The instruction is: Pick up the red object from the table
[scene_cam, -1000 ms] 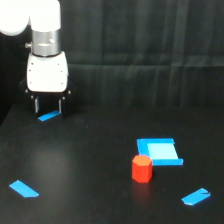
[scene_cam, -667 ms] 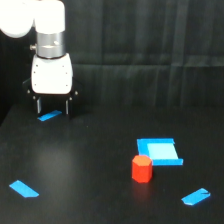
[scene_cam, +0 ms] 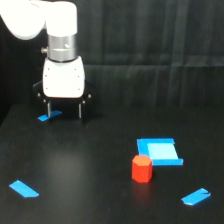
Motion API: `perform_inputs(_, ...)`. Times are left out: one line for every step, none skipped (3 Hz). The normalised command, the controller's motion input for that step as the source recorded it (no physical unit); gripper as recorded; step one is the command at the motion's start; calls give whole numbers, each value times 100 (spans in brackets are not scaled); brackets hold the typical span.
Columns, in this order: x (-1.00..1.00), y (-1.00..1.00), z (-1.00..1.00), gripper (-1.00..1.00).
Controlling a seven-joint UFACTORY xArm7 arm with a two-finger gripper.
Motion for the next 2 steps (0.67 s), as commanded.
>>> perform_inputs(88,-75,-45,100)
perform_inputs(100,-76,-66,100)
